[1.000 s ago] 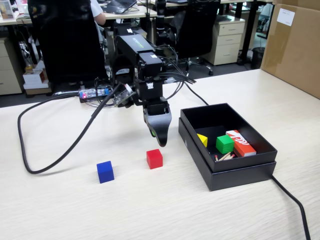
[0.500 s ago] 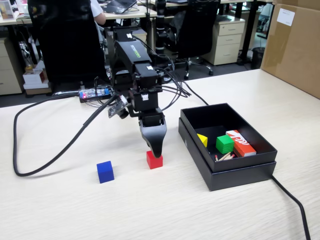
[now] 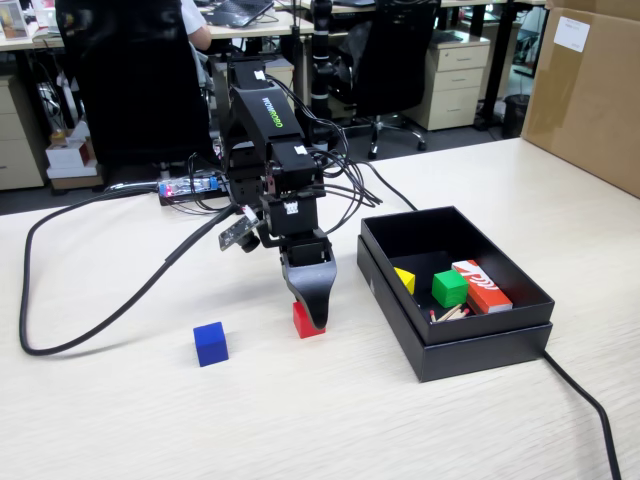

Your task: Put the red cube on top of the blue cube

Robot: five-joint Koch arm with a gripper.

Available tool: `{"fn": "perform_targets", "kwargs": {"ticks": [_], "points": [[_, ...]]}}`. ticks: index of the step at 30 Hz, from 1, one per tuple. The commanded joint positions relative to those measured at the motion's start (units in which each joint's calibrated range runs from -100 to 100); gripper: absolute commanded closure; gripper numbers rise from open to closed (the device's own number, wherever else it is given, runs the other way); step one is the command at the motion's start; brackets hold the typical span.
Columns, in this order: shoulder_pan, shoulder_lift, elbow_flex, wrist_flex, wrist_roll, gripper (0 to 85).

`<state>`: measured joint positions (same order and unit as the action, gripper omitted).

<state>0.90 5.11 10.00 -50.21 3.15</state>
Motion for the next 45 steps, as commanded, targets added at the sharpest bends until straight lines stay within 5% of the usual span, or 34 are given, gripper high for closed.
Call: {"fn": "perform_targets", "kwargs": {"ticks": [1,6,12,18,20,45], "points": [[-0.1,-0.47,1.61,1.62,-0.29,41.8],[-0.1,0.11,1.07,1.62,-0.29,42.3],[-0.05,-0.01,0.97,1.62,-0.1,57.7],[-0.05,-0.35,0.43,1.62,0.2,60.0],[-0.39,-0.81,1.34,2.48,0.63,84.8],[-0.68,-26.63,-2.65,-2.53,-0.63,84.6]]}}
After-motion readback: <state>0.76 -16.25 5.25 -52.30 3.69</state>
